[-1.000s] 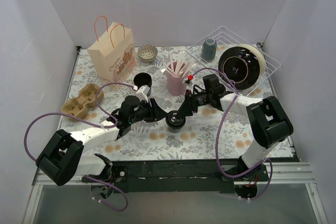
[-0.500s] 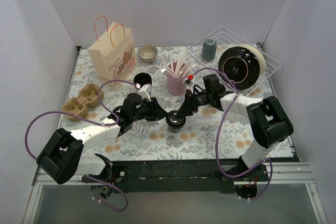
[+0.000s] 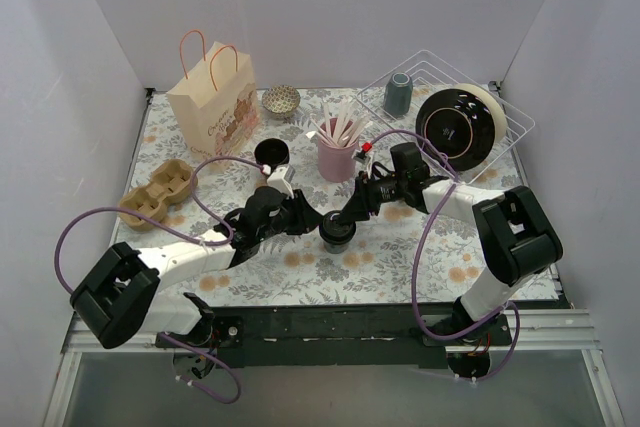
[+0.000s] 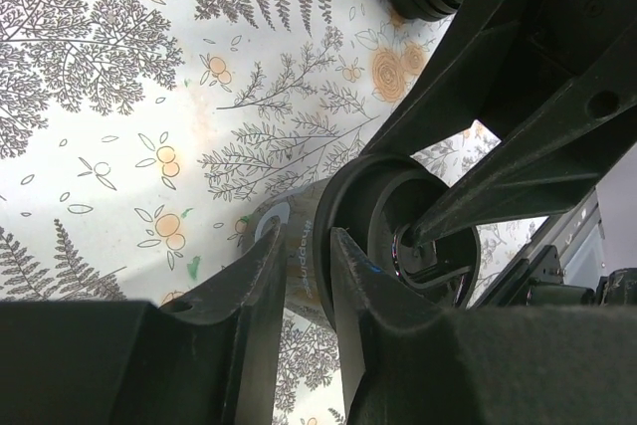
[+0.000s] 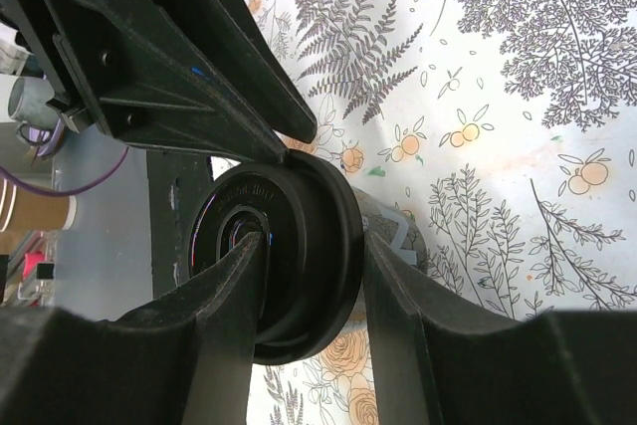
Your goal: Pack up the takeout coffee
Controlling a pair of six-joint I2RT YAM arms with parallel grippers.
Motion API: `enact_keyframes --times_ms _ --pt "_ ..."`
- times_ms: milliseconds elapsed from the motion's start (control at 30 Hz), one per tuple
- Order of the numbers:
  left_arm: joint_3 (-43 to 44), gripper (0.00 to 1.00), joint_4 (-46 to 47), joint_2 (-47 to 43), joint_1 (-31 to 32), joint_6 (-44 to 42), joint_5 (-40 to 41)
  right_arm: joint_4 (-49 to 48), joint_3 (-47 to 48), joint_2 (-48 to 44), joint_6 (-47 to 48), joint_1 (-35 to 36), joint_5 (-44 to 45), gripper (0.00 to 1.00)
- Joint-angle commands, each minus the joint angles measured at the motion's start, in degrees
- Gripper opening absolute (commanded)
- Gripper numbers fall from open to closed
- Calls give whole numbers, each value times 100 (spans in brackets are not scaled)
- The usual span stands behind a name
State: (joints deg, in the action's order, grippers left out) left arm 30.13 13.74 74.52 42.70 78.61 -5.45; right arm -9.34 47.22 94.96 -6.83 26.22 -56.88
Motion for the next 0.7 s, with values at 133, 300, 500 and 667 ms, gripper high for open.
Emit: enact_keyframes --times_ms 133,300,500,667 --pt "-632 27 -1795 47 432 66 -123 346 -591 366 455 112 1672 11" --pt "-96 50 -2006 -578 415 137 0 389 -609 199 437 112 1724 11" --pt "669 54 -2665 -1071 178 -38 88 320 -758 67 288 112 1812 10" --pt "530 54 -2412 -1545 178 145 -578 12 -1022 -65 51 112 1900 9"
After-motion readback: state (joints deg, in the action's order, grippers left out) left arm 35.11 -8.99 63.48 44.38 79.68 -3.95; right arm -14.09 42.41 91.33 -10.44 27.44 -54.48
